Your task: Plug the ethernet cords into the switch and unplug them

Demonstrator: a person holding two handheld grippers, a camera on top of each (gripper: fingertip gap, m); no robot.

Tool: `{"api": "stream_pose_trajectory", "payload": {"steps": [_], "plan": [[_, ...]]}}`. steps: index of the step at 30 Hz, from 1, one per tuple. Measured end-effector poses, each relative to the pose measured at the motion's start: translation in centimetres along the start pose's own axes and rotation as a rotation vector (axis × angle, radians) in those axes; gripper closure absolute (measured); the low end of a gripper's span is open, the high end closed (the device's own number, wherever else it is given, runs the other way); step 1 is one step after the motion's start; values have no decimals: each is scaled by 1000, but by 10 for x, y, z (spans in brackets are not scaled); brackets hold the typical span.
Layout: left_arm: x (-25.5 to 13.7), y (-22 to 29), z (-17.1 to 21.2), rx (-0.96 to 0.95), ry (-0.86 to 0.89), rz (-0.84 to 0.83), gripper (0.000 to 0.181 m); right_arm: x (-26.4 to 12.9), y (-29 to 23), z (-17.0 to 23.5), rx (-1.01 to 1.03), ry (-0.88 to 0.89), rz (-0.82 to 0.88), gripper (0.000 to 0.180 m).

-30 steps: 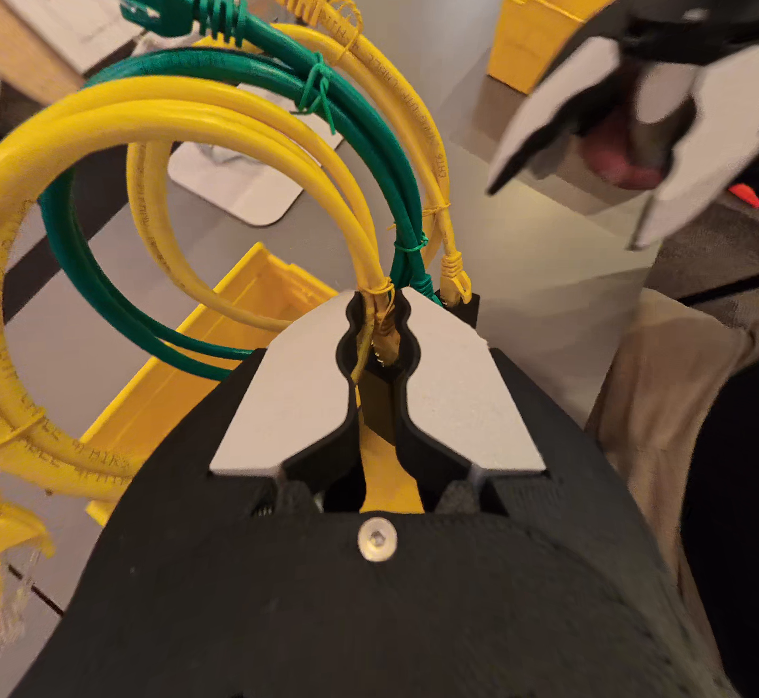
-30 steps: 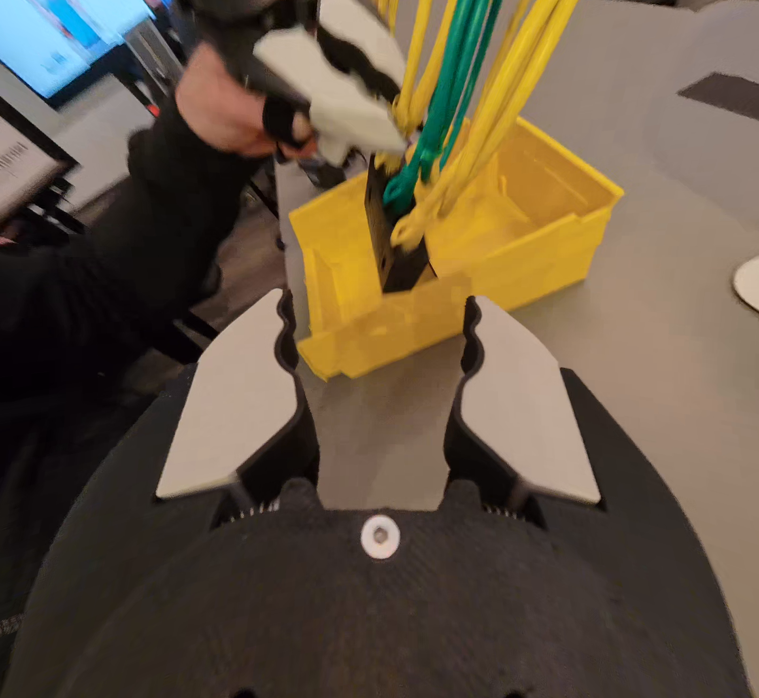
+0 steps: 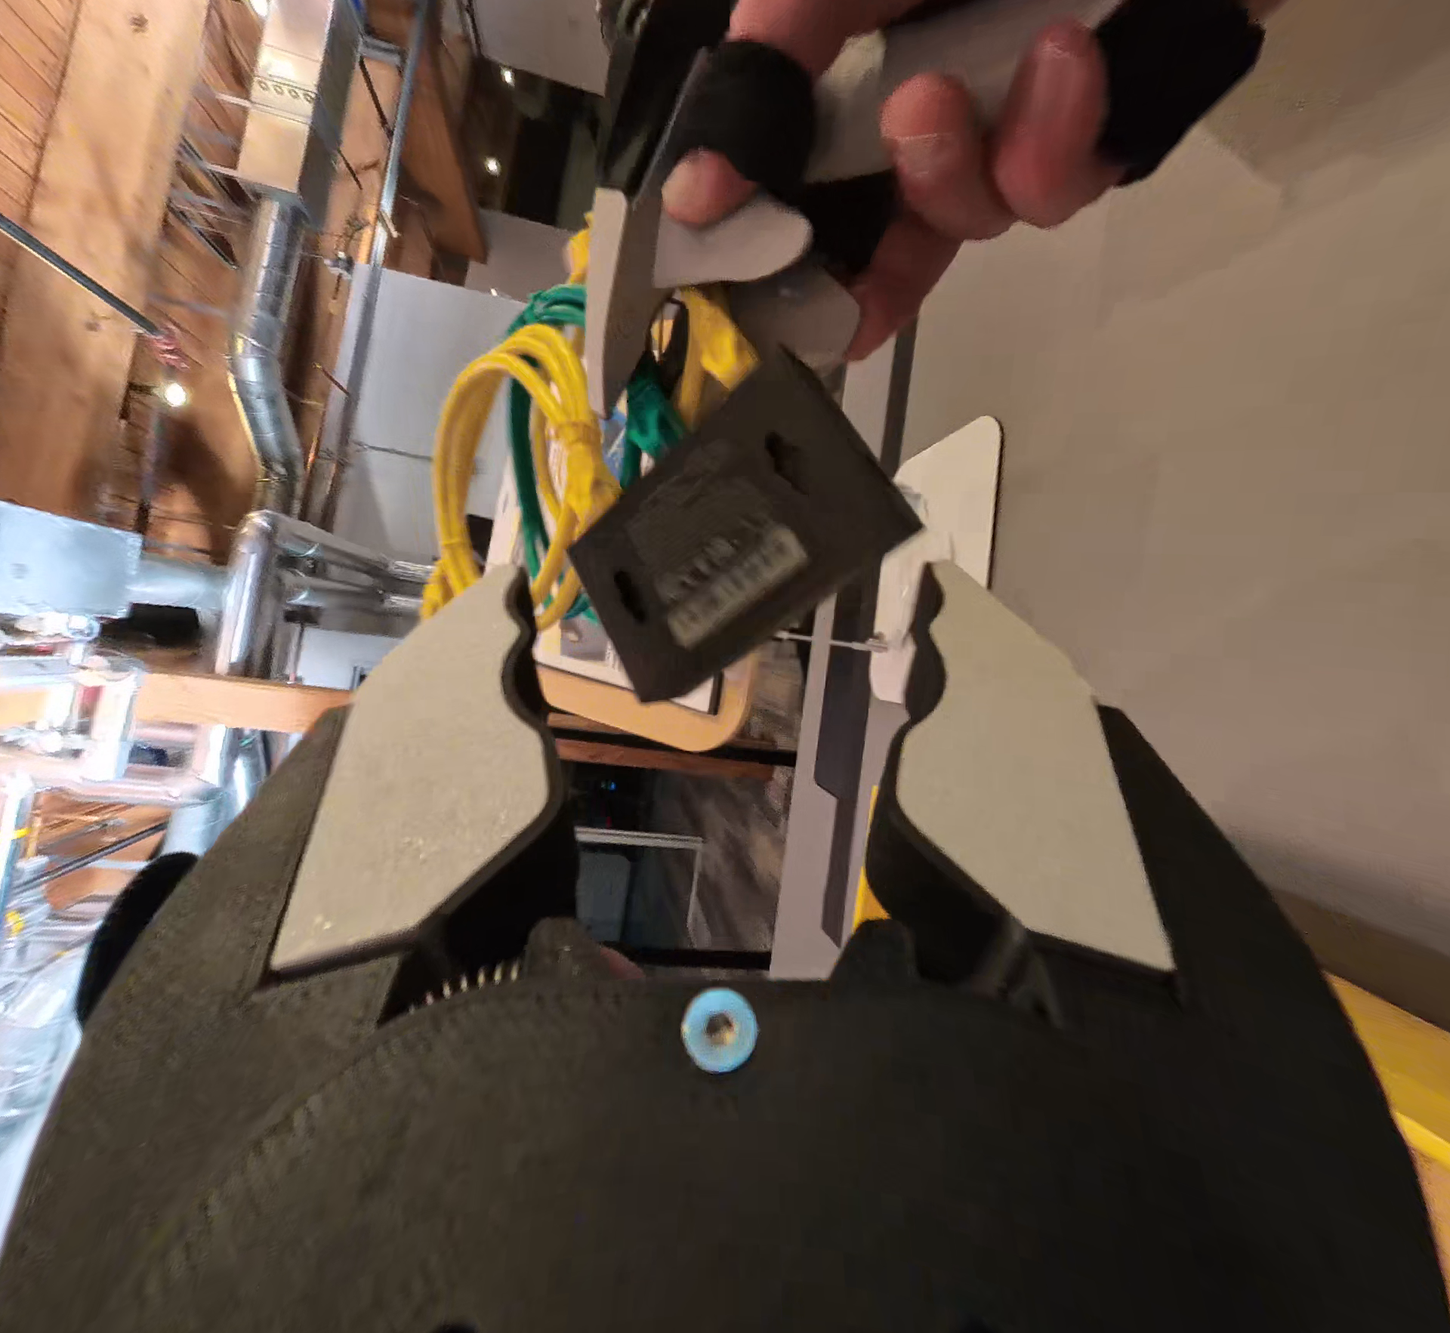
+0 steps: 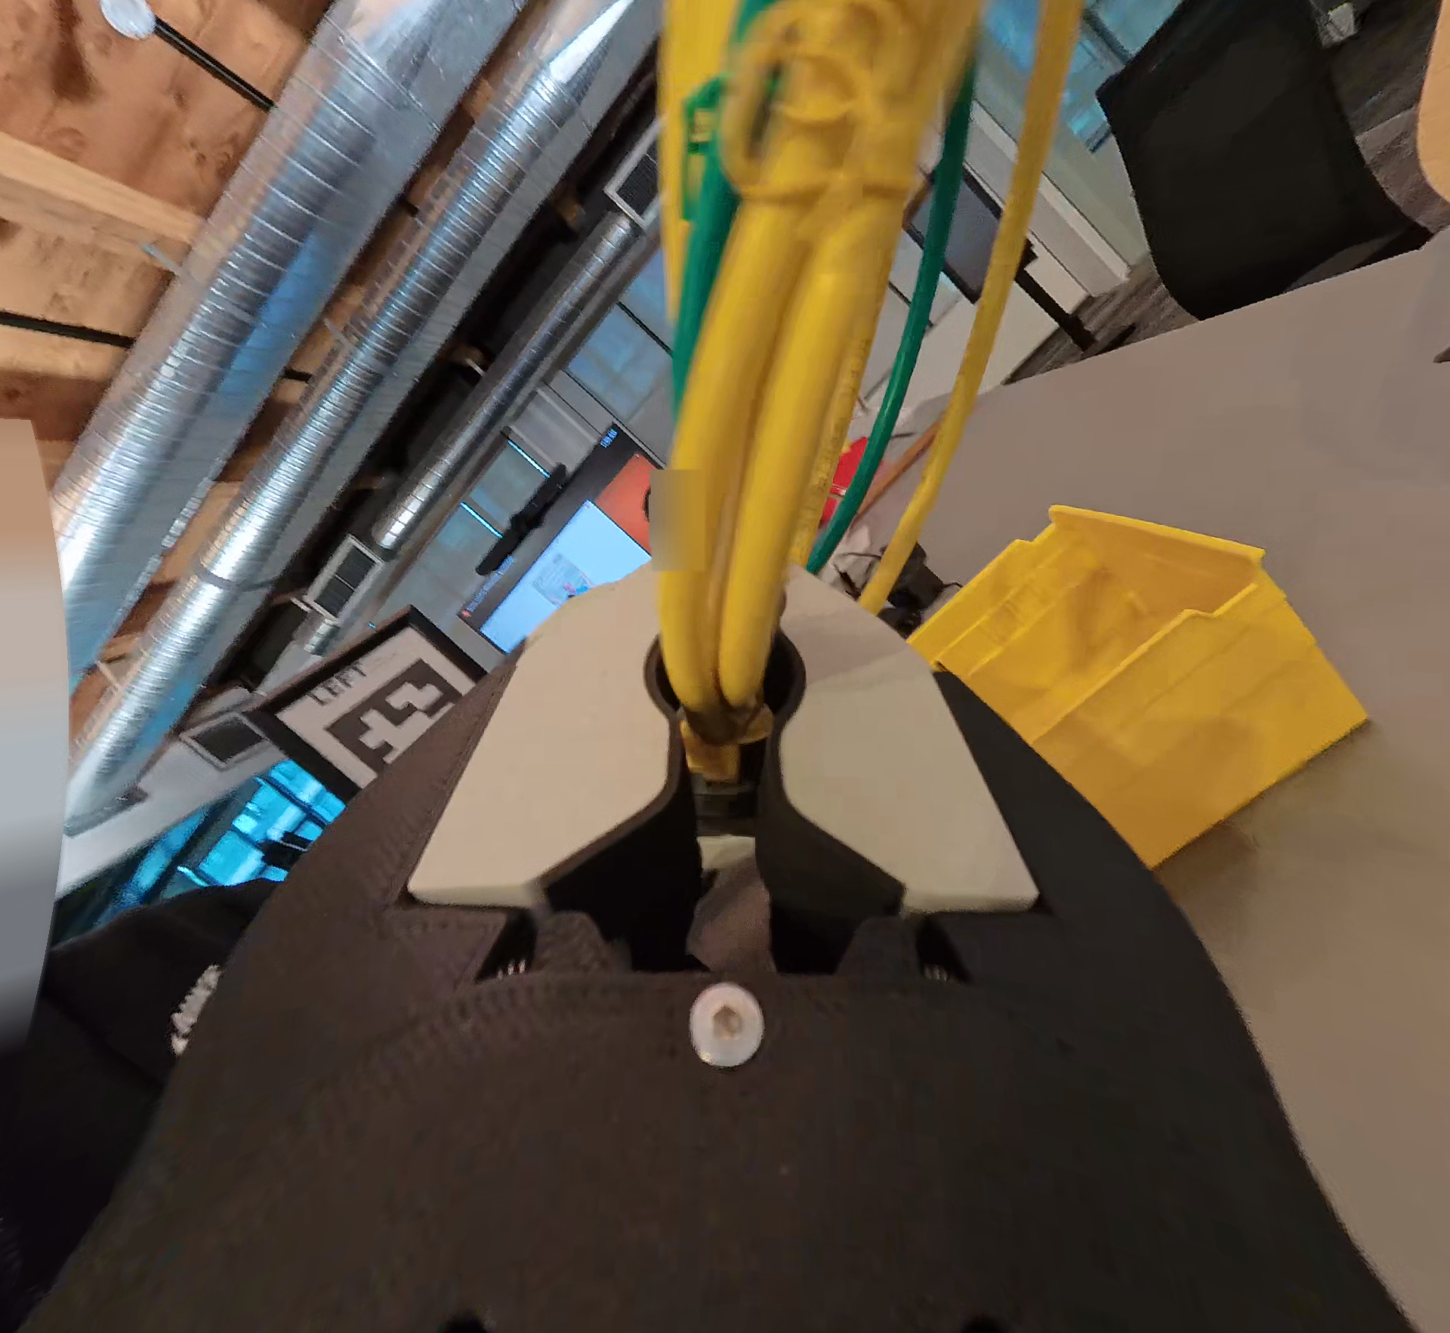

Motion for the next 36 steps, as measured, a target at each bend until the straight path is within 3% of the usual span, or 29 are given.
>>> {"api": "stream_pose_trajectory", "payload": {"steps": [1, 4, 5, 7, 8, 12, 16, 19, 24, 29, 33, 36], "plan": [[1, 2, 3, 10, -16, -21, 81, -2, -1, -1, 17, 20, -23, 166], [10, 6, 13, 76, -57, -163, 64, -1, -5, 0, 41, 38, -37, 168], [10, 9, 10, 113, -42, -197, 70, 2, -6, 2, 48, 35, -38, 168], [4, 15, 2, 166, 46, -259, 120, 10, -6, 9, 63, 18, -52, 168], [3, 18, 1, 186, 62, -280, 130, 13, -6, 11, 72, 10, -55, 168], [3, 16, 4, 190, 33, -350, 145, 18, -2, 19, 97, 29, -39, 166], [5, 15, 8, 184, 7, -342, 140, 26, -1, 27, 109, 29, -36, 166], [0, 14, 11, 186, 16, -335, 148, 28, -2, 31, 91, 10, -6, 165], [-1, -1, 14, 31, -3, -283, 150, 25, -3, 27, 68, 10, -50, 142], [-4, -20, 28, -65, -1, -200, 151, 1, -13, 11, -148, -115, 5, 141], [-8, -37, 38, -214, 31, -158, 151, -10, -37, 5, -556, -340, 153, 167], [-11, -42, 33, -232, 84, -37, 151, -1, -67, 8, -860, -549, 267, 167]]}}
Point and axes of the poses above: each gripper's, where its closed fingertips meet, x out along the fingers, z out of its underside, y = z × x across the jaws, the point moved 9 cm from there along -x, back along the fingers, and after that the axes turned 13 degrees about -z, right-handed, at the moved point
